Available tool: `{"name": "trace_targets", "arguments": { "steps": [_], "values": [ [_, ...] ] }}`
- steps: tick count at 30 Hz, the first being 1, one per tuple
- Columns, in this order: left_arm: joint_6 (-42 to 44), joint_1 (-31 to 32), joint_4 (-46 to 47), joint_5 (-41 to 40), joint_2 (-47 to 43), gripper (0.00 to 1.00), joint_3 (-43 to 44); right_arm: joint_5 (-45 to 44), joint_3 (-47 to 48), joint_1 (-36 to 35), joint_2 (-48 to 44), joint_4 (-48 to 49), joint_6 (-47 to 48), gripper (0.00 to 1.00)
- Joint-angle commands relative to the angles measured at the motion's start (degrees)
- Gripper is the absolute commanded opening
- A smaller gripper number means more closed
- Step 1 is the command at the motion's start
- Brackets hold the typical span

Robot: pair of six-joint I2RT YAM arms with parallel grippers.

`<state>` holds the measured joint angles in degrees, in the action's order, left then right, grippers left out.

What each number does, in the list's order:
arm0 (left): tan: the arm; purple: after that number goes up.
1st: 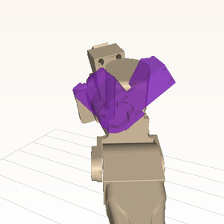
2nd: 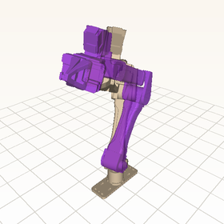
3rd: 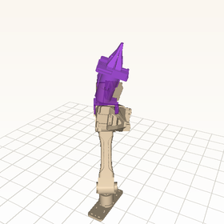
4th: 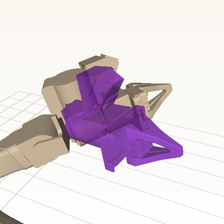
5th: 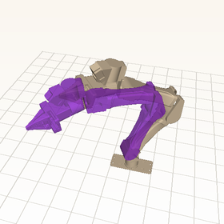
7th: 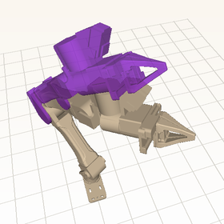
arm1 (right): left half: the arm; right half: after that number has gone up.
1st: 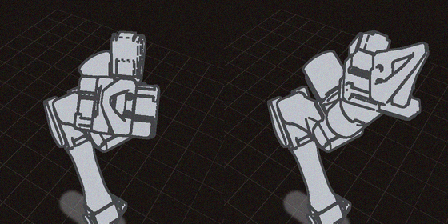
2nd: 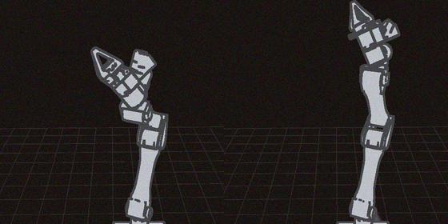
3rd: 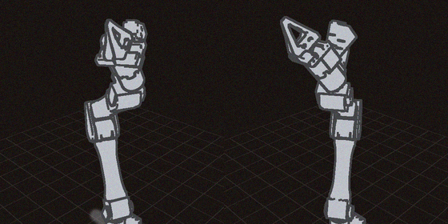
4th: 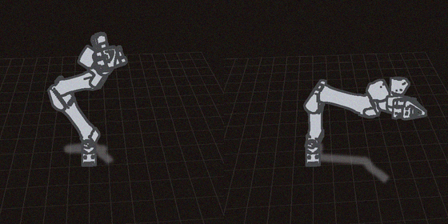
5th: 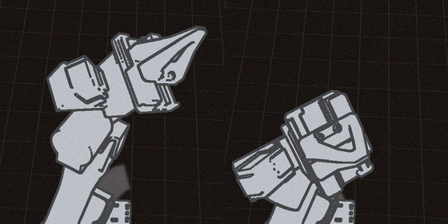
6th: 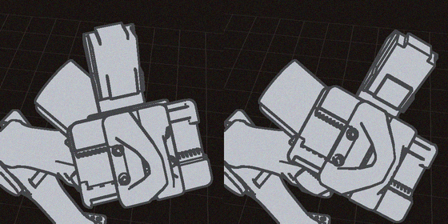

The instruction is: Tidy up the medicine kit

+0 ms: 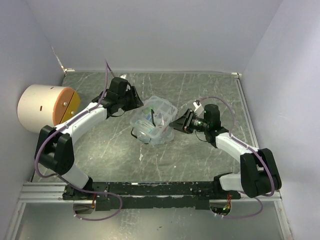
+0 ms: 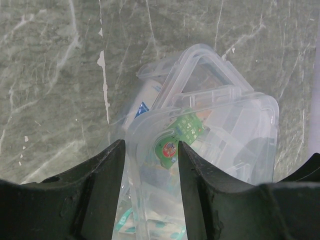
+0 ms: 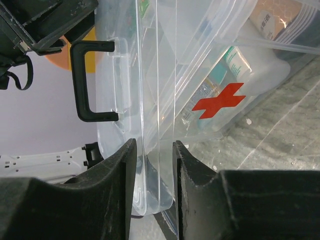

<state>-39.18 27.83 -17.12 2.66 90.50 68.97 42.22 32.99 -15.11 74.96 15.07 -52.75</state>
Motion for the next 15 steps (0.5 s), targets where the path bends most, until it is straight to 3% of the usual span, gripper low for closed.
{"name": "trace_targets", "arguments": {
  "steps": [1,15],
  "values": [
    [0.2,0.3,1.8,4.9,2.1,0.55,2.6,-4.0,-1.7,-1.1,-0.9,4.5,-3.8,0.26],
    [1.7,0.2,1.6,6.2,7.7,0.5,11.1,-15.0,-1.1,-4.4,-2.6,4.8,-11.5,0.21]
  ]
}}
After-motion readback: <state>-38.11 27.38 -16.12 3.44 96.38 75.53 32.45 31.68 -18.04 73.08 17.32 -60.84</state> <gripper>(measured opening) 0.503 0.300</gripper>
